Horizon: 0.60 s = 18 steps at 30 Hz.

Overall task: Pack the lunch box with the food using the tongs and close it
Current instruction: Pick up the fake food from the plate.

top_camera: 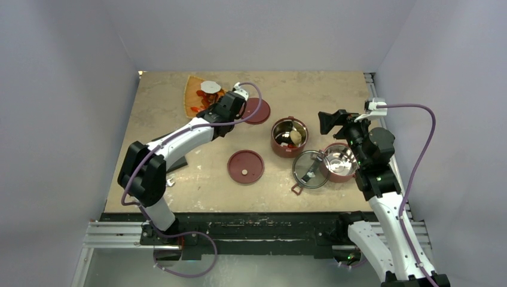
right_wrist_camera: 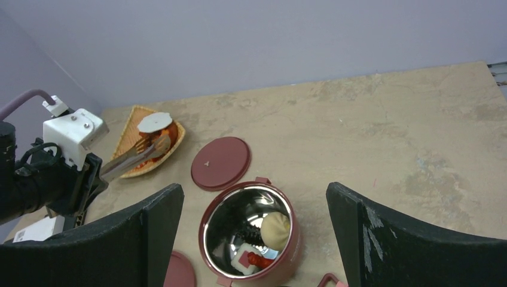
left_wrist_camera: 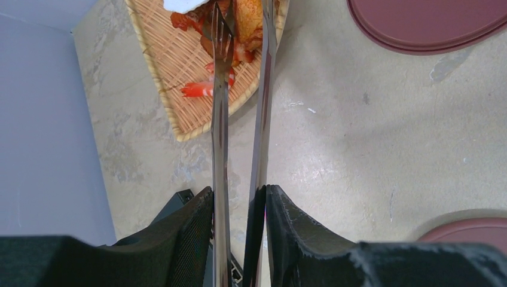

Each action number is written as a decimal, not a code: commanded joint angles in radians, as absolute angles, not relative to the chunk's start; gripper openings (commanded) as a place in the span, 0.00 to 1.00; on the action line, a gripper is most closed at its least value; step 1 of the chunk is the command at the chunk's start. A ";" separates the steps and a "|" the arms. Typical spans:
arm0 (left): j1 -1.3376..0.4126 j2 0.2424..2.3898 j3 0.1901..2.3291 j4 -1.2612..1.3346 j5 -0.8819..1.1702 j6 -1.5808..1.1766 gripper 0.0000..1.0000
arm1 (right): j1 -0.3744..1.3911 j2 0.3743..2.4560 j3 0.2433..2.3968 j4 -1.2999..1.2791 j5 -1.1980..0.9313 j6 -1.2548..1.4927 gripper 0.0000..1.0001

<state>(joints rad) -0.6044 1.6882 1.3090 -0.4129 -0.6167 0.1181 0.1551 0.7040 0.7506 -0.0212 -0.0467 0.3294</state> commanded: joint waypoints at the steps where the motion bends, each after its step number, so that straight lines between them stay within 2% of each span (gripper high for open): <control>1: -0.609 1.699 1.356 -0.398 -0.671 0.144 0.35 | 0.155 0.687 0.747 0.021 -0.058 0.337 0.93; 14: -0.608 1.739 1.374 -0.390 -0.641 0.153 0.32 | 0.154 0.685 0.746 0.018 -0.060 0.339 0.93; 18: -0.609 1.725 1.366 -0.382 -0.646 0.147 0.25 | 0.155 0.683 0.746 0.018 -0.058 0.339 0.93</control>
